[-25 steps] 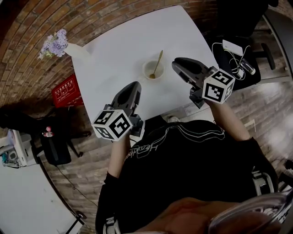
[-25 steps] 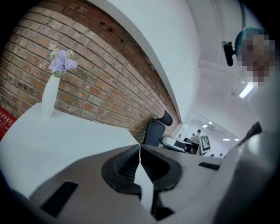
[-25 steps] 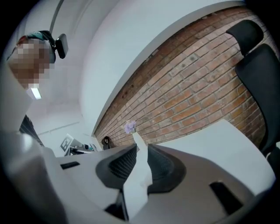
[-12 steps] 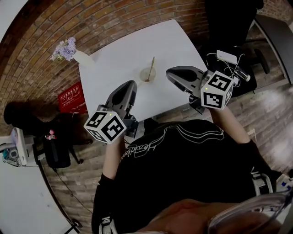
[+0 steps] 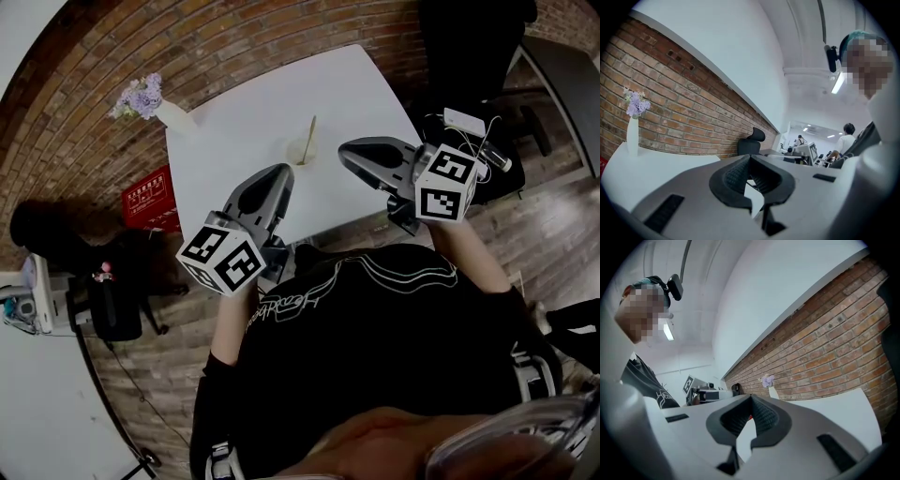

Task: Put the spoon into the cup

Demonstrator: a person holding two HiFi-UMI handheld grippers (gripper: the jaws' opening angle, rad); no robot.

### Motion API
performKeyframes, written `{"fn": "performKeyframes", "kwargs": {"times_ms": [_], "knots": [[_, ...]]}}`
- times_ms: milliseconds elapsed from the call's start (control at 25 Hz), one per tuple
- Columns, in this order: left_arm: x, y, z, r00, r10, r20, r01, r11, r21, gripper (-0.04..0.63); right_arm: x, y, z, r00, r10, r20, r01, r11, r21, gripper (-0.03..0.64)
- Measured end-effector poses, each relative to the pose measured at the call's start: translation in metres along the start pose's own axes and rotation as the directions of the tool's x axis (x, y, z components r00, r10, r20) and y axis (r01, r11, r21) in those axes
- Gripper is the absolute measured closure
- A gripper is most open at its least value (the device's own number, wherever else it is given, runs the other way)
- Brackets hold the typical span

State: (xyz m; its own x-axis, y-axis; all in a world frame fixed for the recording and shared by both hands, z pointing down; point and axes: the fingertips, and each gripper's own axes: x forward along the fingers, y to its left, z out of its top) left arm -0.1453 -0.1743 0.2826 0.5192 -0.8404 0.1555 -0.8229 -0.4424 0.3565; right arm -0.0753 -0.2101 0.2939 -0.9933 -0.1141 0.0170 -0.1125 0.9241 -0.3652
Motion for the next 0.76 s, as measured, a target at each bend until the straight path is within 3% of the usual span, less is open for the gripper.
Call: {"fn": "performKeyframes", "kwargs": {"times_ms": [760], "knots": [[0.006,-0.007,0.013,1.000,-0.014,0.009,0.014,1.000,0.010,0.591,-0.005,-0.006,0.018,0.999,-0.020,0.043,0.021,1.000,-0.024,0.620]]}}
